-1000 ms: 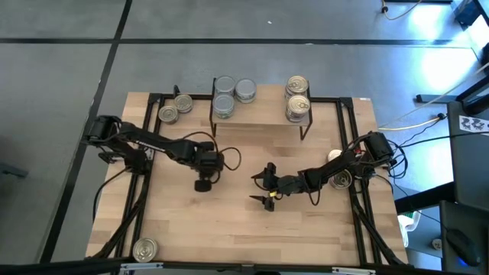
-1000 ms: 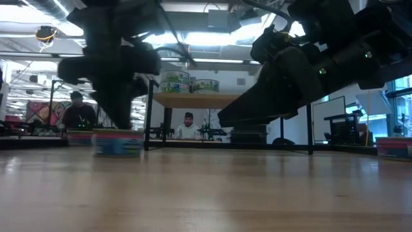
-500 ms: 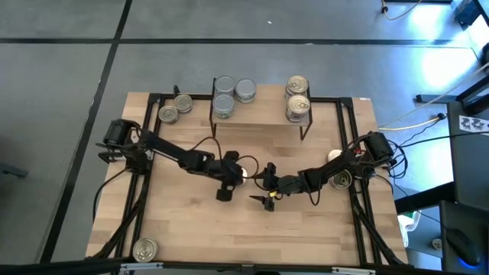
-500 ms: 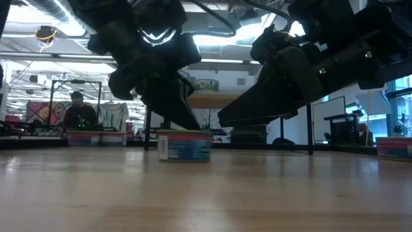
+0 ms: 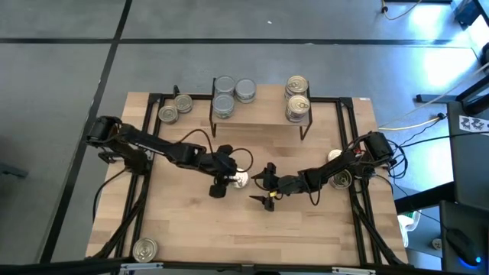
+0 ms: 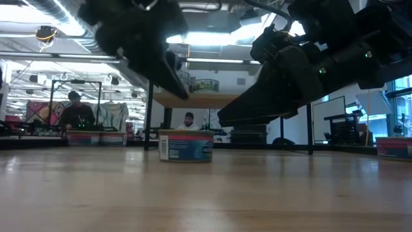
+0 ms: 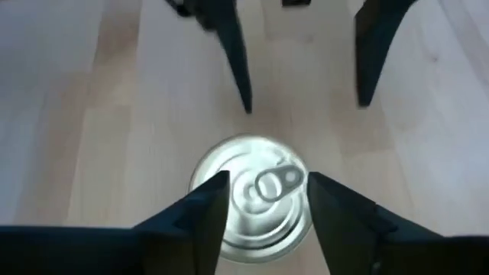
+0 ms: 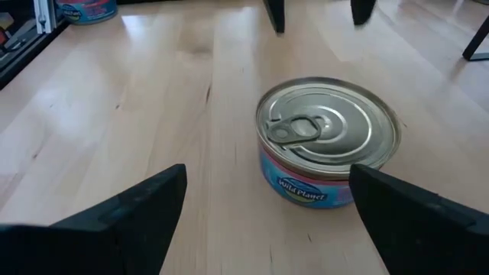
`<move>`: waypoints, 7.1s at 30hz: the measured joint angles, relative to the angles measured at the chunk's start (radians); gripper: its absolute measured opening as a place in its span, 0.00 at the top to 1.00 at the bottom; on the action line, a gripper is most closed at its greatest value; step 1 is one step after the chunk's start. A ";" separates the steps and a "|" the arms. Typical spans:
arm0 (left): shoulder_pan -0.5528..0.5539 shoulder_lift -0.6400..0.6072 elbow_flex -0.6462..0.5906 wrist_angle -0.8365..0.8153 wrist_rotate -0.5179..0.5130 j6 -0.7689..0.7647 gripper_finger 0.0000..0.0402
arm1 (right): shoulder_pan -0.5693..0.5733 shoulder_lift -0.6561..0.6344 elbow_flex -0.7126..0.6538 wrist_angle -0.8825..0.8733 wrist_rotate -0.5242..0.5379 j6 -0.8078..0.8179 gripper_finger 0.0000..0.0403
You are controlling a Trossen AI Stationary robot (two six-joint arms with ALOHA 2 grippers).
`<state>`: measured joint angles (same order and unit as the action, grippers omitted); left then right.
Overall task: Stack canned seafood by type on shelf
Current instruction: Put the blue pink tuna can on the shelf
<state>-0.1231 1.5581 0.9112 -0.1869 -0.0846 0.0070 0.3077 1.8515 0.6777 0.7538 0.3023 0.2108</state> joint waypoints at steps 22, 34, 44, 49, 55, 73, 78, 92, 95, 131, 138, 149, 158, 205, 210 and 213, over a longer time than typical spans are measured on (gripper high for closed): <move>0.064 0.137 -0.336 0.677 0.112 0.009 0.50 | 0.000 0.000 0.011 0.007 0.028 -0.021 0.09; 0.150 0.181 -0.335 0.721 0.194 -0.148 0.50 | 0.016 0.000 0.185 -0.286 0.044 -0.354 0.09; 0.177 0.183 -0.337 0.730 0.217 -0.200 0.50 | 0.016 0.000 0.292 -0.572 0.229 -0.681 0.09; 0.177 0.184 -0.338 0.737 0.216 -0.210 0.50 | 0.022 0.013 0.292 -0.609 0.218 -0.850 0.09; 0.177 0.185 -0.340 0.744 0.215 -0.210 0.50 | 0.017 0.059 0.292 -0.593 0.251 -0.941 0.09; 0.179 0.187 -0.341 0.759 0.222 -0.213 0.50 | -0.058 0.171 0.295 -0.446 0.305 -1.020 0.15; 0.179 0.185 -0.341 0.761 0.222 -0.214 0.50 | -0.062 0.171 0.294 -0.432 0.220 -1.013 0.36; 0.175 -0.007 -0.344 0.544 0.158 -0.187 0.50 | -0.021 0.118 0.288 -0.465 0.307 -0.871 0.51; 0.171 -0.090 -0.344 0.401 0.085 -0.176 0.50 | -0.022 0.071 0.285 -0.503 0.293 -0.856 0.51; 0.065 -0.267 -0.605 0.467 -0.197 -0.298 0.50 | -0.403 -0.343 0.508 -0.934 0.403 -0.838 0.51; 0.065 -0.267 -0.605 0.461 -0.197 -0.296 0.50 | -0.495 -0.332 0.506 -1.026 0.303 -0.729 0.51; 0.065 -0.267 -0.605 0.469 -0.212 -0.293 0.50 | -0.501 -0.293 0.507 -1.051 0.290 -0.711 0.51; 0.064 -0.267 -0.605 0.469 -0.212 -0.295 0.50 | -0.512 -0.248 0.507 -1.047 0.331 -0.710 0.51; 0.064 -0.267 -0.609 0.463 -0.201 -0.285 0.50 | -0.552 -0.246 0.590 -1.142 0.171 -0.501 0.12; 0.064 -0.267 -0.609 0.467 -0.207 -0.281 0.50 | -0.596 -0.243 0.590 -1.137 0.233 -0.508 0.12; 0.064 -0.267 -0.609 0.468 -0.208 -0.286 0.50 | -0.624 -0.243 0.590 -1.108 0.238 -0.522 0.12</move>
<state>-0.0593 1.2912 0.3019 0.2806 -0.2930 -0.2785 -0.3161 1.6081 1.2678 -0.3539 0.5401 -0.3108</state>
